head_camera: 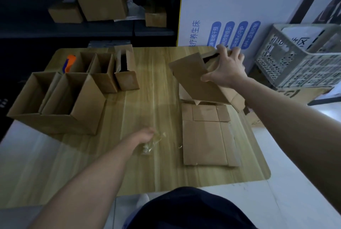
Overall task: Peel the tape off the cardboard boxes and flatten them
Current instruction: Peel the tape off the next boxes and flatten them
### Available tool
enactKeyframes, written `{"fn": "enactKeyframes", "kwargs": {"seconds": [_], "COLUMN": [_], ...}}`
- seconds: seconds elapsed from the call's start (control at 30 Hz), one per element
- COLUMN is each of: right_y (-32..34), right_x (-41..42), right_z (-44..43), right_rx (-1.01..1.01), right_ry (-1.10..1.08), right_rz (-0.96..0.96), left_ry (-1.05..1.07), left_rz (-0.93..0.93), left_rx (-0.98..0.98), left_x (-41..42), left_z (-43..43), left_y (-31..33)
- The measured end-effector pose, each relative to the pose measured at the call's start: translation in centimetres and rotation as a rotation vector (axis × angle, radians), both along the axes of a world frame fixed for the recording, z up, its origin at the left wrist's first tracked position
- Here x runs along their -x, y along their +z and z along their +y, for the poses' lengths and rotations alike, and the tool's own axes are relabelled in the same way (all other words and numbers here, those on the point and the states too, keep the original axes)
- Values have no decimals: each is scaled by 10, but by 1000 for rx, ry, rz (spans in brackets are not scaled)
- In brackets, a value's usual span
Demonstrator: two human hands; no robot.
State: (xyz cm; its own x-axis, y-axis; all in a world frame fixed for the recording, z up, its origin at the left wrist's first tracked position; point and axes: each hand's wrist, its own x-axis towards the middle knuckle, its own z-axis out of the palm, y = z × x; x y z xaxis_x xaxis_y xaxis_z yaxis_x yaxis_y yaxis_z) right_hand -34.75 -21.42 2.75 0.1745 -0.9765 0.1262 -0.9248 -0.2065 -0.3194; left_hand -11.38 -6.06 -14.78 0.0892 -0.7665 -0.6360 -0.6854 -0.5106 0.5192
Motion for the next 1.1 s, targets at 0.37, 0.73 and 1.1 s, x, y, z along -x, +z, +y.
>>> {"fn": "enactKeyframes", "kwargs": {"seconds": [0.37,0.73,1.1], "right_y": [-18,-26,-22], "right_x": [-18,-39,-43], "right_z": [5,10,18], "right_rx": [-79,-54,-66], "right_ry": [110,214,217], "right_rz": [5,99,128], "left_ry": [63,-327,-136], "left_rz": [64,-163,-511], "left_rx": [-39,-14,858], "left_x": [7,9,28], "left_z": [7,16,-28], "left_y": [-8,-17,83]}}
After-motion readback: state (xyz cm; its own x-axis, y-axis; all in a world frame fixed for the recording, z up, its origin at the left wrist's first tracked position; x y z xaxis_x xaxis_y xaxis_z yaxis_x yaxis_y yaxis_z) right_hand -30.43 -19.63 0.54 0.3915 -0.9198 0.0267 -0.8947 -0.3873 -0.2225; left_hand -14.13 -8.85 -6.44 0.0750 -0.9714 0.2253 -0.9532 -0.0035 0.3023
